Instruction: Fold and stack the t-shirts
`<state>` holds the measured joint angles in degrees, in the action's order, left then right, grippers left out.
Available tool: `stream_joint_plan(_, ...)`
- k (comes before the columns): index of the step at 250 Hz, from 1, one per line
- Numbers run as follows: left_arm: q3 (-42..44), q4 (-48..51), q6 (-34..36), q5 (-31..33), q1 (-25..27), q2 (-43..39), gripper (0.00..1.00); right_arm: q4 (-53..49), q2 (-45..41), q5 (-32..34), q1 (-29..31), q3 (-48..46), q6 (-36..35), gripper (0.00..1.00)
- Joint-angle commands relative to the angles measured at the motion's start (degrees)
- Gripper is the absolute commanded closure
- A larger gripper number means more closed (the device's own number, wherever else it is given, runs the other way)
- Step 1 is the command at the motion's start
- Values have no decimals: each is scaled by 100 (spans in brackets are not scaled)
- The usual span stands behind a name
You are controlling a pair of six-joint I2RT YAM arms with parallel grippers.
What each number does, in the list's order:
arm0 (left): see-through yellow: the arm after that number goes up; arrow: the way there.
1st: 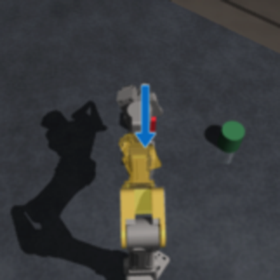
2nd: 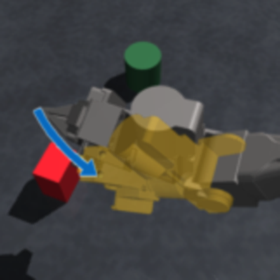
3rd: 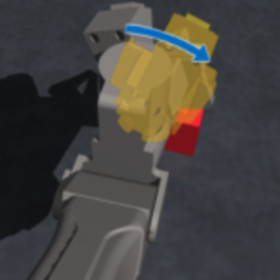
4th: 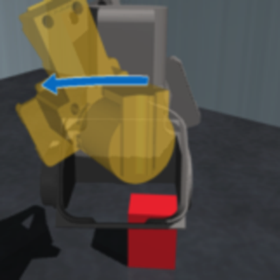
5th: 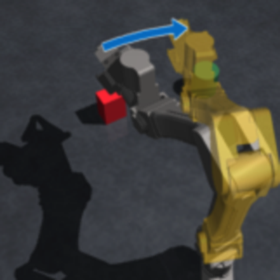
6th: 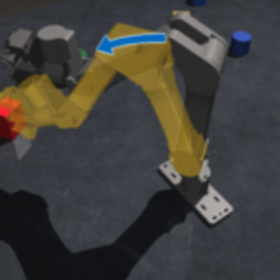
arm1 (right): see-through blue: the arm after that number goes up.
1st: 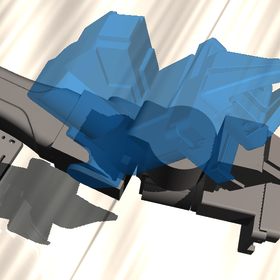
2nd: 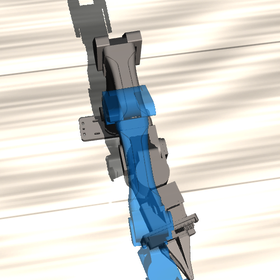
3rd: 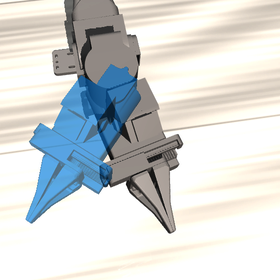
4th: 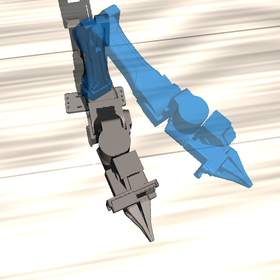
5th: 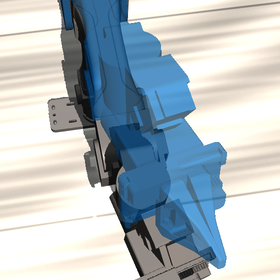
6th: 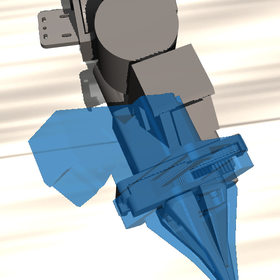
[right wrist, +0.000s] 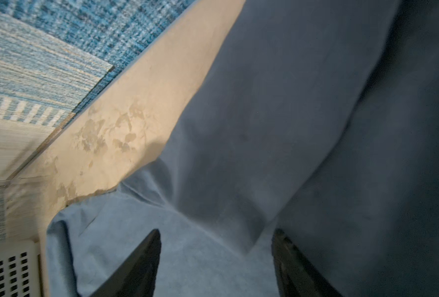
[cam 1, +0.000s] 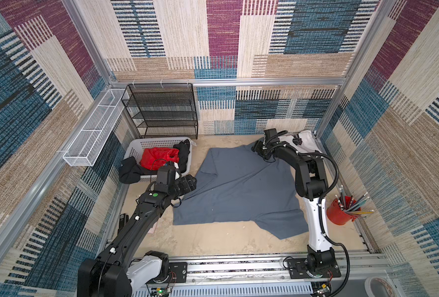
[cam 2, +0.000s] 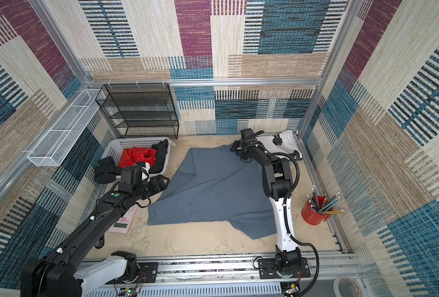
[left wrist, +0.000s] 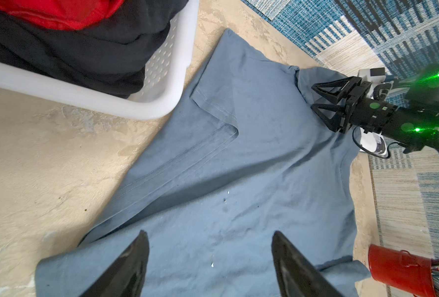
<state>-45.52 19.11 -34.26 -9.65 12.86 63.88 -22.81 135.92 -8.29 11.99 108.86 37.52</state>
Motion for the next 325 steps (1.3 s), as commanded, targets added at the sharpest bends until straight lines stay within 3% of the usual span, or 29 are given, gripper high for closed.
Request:
stream_joint_plan(1, -39, -149, 182, -37, -4, 59, 24, -121, -179, 232, 62, -163, 130, 30)
stream_joint_plan(58, -26, -152, 205, -74, -5, 186, 24, -267, 535, 29, 64, 730, 173, 33)
stream_joint_plan(133, -3, -115, 266, 51, -3, 142, 24, -1059, 1204, 548, 75, 2225, 60, 40)
stream_joint_plan(195, -89, -125, 304, 68, -3, 293, 24, -1016, 1208, 649, 79, 2261, 44, 55)
stream_joint_plan(263, -133, -153, 349, 44, -4, 424, 24, -1157, 1556, 417, 76, 2626, -26, 60)
stream_joint_plan(269, -133, -173, 348, 44, -6, 432, 24, -1162, 1558, 416, 77, 2663, -43, 63)
stream_joint_plan(292, -185, -138, 370, 39, -3, 494, 24, -1226, 1593, 426, 82, 2902, -144, 94)
stream_joint_plan(303, -218, -120, 395, 49, -3, 518, 25, -1251, 1577, 425, 83, 3001, -223, 100)
stream_joint_plan(325, -355, -140, 433, 77, -10, 617, 28, -1275, 1481, 504, 84, 3141, -384, 100)
